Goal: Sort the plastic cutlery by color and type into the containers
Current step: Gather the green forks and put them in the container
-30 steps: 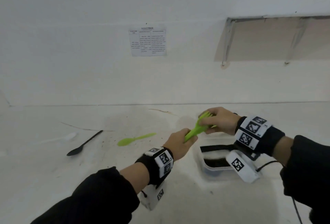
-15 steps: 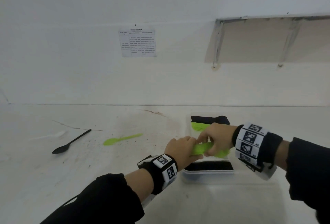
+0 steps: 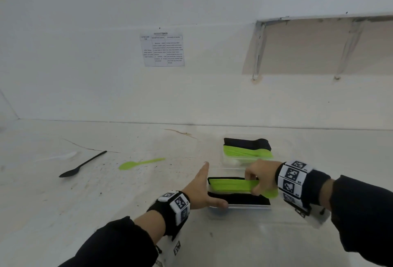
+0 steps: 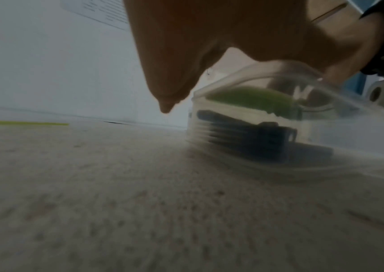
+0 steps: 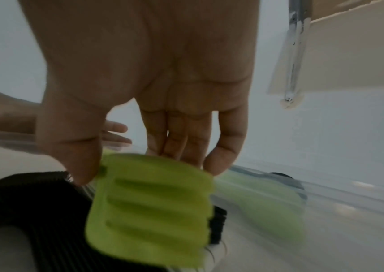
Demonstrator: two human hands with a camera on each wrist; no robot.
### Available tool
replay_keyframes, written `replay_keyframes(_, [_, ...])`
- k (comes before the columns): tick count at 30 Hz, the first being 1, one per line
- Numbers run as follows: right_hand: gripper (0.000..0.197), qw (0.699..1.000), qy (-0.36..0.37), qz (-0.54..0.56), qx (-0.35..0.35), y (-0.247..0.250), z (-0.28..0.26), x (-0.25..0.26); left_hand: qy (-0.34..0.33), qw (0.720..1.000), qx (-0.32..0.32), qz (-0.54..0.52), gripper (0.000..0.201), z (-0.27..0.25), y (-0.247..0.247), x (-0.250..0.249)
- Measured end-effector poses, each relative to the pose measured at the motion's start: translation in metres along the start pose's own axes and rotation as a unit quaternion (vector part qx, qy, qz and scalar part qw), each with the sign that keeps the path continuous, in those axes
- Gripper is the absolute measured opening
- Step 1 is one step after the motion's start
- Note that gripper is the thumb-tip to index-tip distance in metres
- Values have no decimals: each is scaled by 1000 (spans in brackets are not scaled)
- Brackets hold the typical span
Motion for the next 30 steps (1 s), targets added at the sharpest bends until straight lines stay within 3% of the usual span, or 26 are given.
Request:
replay_keyframes(2, [53, 999, 4, -26, 19, -1, 1, 4, 3, 1000, 27, 15, 129, 2, -7, 2])
replay_keyframes(7, [58, 990, 5, -120, 75, -4, 9, 20, -2, 997, 22, -74, 146, 7, -12, 7])
replay_keyframes(12, [57, 980, -20, -190, 64, -4, 18, 30, -13, 991, 22, -128, 157, 12, -17, 16])
replay_keyframes(19, [59, 986, -5, -162, 46, -3, 22, 36, -8, 990, 27, -138, 161, 13, -17, 22])
replay_keyframes(24, [63, 986, -3, -162, 40, -4, 25, 36, -12, 990, 41, -138, 135, 11, -18, 14])
replay_keyframes(30, [60, 997, 22, -68, 29, 0, 16, 23, -14, 989, 46, -138, 149, 12, -18, 16])
Point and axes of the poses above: each hand's wrist, its own z-axis towards the middle knuckle, its own y-axis out of the back of the hand, x = y × z, the point moved 9 cm from there along z, towards the middle knuckle, and after that the axes turned 12 degrees about x, right-handed, at the moved point
